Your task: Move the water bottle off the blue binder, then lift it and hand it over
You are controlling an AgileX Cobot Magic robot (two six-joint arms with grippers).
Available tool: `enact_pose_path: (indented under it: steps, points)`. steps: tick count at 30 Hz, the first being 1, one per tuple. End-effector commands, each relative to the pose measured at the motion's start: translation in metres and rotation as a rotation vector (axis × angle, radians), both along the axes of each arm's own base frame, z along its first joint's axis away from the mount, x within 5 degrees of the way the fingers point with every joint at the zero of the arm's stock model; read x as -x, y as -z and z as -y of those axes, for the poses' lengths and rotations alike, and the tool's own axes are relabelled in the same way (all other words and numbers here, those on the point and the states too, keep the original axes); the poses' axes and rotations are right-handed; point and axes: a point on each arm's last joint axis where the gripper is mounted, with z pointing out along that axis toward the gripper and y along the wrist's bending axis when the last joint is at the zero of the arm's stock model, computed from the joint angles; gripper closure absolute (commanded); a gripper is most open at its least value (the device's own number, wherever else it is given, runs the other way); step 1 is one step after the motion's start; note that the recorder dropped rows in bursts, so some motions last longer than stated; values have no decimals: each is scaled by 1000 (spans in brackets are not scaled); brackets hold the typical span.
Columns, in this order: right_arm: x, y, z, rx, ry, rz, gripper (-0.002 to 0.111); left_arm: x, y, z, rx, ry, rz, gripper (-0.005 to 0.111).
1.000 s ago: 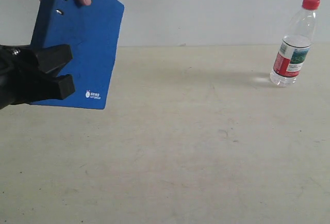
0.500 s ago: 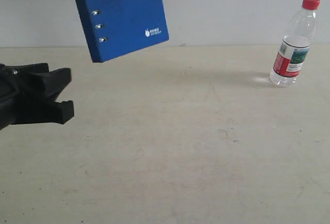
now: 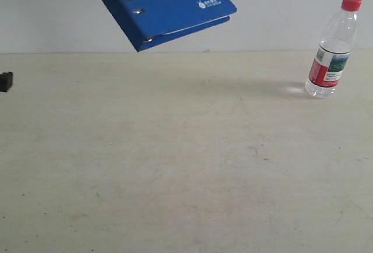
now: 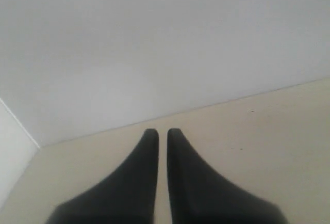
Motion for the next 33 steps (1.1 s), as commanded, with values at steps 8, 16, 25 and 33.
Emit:
enact_pose_path:
  steps: [8, 16, 25, 33]
  points:
    - [0, 1, 1, 7, 8, -1, 108, 73, -73, -12, 193, 109, -102, 102]
    - [1, 1, -1, -212, 83, -41, 108, 143, -47, -1, 506, 32, 205, 102]
    - [119, -45, 32, -566, -53, 303, 108, 161, 23, 2, 341, 23, 67, 102]
    - [161, 0, 52, -504, 34, 106, 108, 162, 39, 3, 298, 26, -22, 102]
